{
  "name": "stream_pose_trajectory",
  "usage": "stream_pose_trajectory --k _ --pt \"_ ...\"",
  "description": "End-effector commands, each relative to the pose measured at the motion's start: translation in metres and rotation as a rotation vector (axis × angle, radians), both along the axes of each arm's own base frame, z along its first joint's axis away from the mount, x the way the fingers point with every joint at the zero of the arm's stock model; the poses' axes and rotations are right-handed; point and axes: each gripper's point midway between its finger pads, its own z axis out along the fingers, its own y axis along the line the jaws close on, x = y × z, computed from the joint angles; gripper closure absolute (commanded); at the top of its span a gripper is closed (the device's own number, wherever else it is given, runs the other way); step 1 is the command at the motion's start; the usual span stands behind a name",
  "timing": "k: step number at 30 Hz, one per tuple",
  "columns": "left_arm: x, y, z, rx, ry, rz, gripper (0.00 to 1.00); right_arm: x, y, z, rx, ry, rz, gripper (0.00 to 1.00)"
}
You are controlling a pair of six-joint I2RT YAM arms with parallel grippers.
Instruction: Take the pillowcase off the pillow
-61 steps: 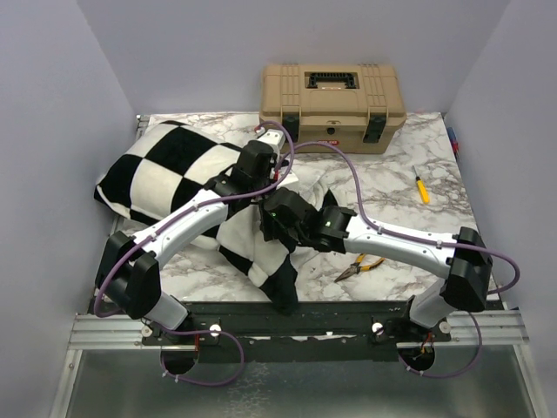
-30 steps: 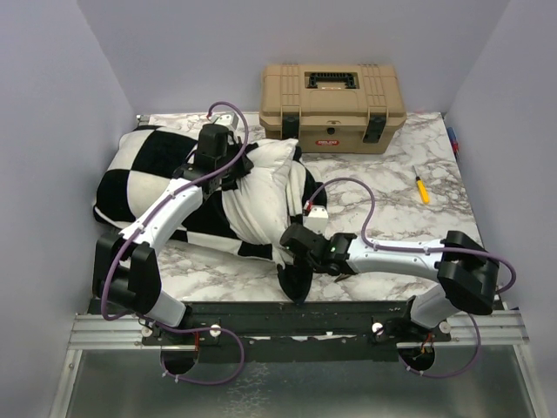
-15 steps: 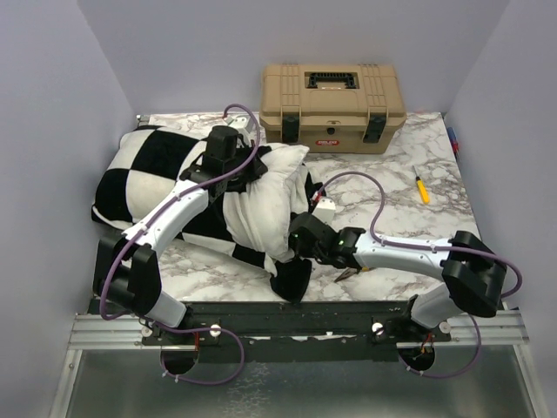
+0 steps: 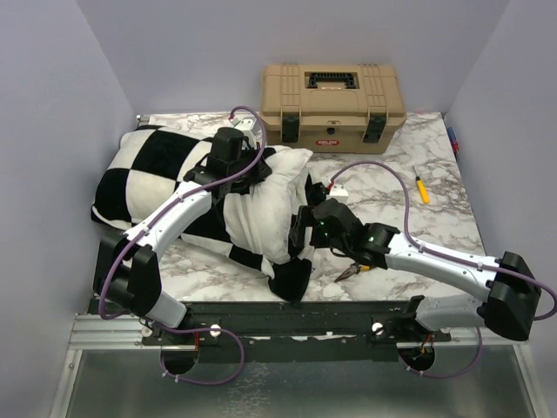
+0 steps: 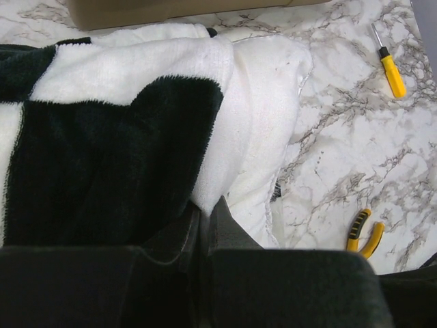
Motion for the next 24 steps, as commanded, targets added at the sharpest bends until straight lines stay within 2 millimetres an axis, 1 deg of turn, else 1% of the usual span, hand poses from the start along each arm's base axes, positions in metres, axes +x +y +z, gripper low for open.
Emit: stream_pose_trajectory --k 1,2,4,11,13,14,15,17,18,19,22,23,24 --pt "-0.009 -0.003 0.013 -0.006 -0.027 -0.033 1.00 -0.018 0.033 0.027 0.099 -0.024 0.235 0.03" --pt "-0.009 -0.004 0.012 -0.005 -0.027 -0.034 1.00 -0.021 0.041 0.032 0.126 -0.032 0.279 0.00" --pt "-0.010 -0.006 0.013 -0.008 -0.028 -0.041 1.00 -0.023 0.054 0.036 0.166 -0.037 0.326 0.00" --pt "-0.017 -0.016 0.012 -0.007 -0.030 -0.074 1.00 -0.005 0.072 0.015 0.162 -0.020 0.280 0.00" --pt "-0.018 -0.018 0.013 -0.015 -0.029 -0.083 1.00 -0.005 0.083 0.010 0.175 -0.010 0.312 0.00" --pt "-0.019 -0.020 0.015 -0.020 -0.029 -0.088 1.00 -0.009 0.089 0.007 0.184 0.009 0.341 0.00" --pt "-0.020 -0.021 0.015 -0.025 -0.027 -0.094 1.00 -0.007 0.096 0.009 0.205 0.000 0.357 0.00" --pt "-0.021 -0.022 0.016 -0.032 -0.029 -0.099 1.00 -0.011 0.108 0.009 0.239 0.008 0.406 0.01" --pt "-0.021 -0.023 0.016 -0.033 -0.029 -0.103 1.00 -0.011 0.112 0.009 0.248 0.008 0.417 0.06" --pt "-0.021 -0.023 0.016 -0.035 -0.028 -0.103 1.00 -0.011 0.114 0.010 0.252 0.007 0.424 0.14" --pt "-0.023 -0.025 0.018 -0.040 -0.032 -0.108 1.00 -0.008 0.116 0.014 0.250 -0.011 0.429 0.53" --pt "-0.022 -0.024 0.019 -0.040 -0.035 -0.106 0.98 -0.006 0.115 0.018 0.246 -0.023 0.424 0.64" --pt "-0.023 -0.023 0.021 -0.040 -0.040 -0.101 0.93 -0.004 0.113 0.022 0.240 -0.037 0.414 0.75"
